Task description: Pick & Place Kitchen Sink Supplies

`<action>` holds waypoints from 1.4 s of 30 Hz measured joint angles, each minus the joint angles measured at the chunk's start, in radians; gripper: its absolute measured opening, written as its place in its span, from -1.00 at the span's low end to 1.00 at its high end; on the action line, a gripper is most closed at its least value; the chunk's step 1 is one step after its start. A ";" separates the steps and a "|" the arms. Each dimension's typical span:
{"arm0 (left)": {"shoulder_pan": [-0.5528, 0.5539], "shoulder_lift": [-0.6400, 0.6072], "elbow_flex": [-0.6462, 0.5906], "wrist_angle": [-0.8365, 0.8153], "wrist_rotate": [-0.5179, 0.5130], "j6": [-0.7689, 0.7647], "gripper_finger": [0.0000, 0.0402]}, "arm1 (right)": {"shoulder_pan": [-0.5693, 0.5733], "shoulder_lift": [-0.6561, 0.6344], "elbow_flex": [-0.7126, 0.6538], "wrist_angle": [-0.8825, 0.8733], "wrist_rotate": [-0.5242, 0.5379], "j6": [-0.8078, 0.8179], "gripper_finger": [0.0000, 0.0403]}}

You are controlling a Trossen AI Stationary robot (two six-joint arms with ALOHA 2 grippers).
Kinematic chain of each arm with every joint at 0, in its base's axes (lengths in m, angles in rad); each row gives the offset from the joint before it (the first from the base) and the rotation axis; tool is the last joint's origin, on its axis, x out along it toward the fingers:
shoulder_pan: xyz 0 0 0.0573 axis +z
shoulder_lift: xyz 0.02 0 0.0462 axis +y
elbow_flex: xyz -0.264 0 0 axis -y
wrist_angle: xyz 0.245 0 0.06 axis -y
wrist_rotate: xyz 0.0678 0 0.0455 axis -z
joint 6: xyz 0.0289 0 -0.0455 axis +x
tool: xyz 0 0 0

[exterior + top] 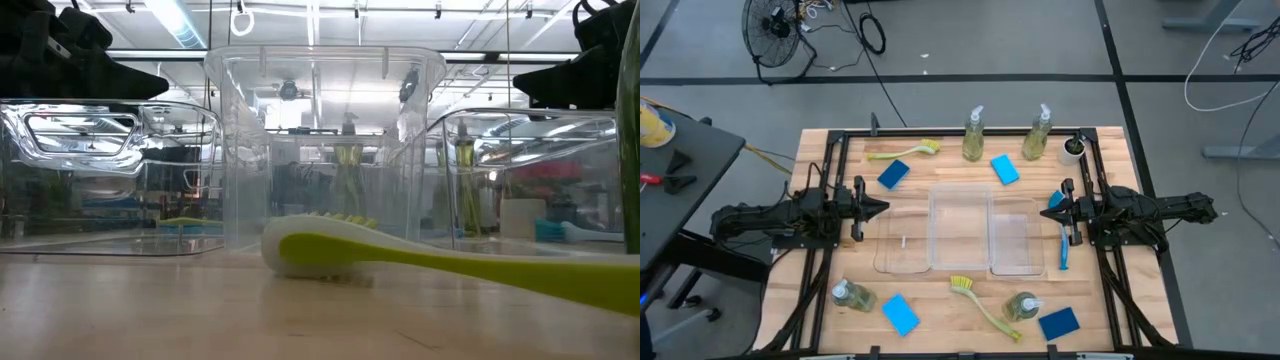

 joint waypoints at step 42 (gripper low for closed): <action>0.000 0.000 0.000 0.005 -0.007 -0.040 -0.85 | 0.000 0.000 0.000 0.058 0.000 0.167 -0.94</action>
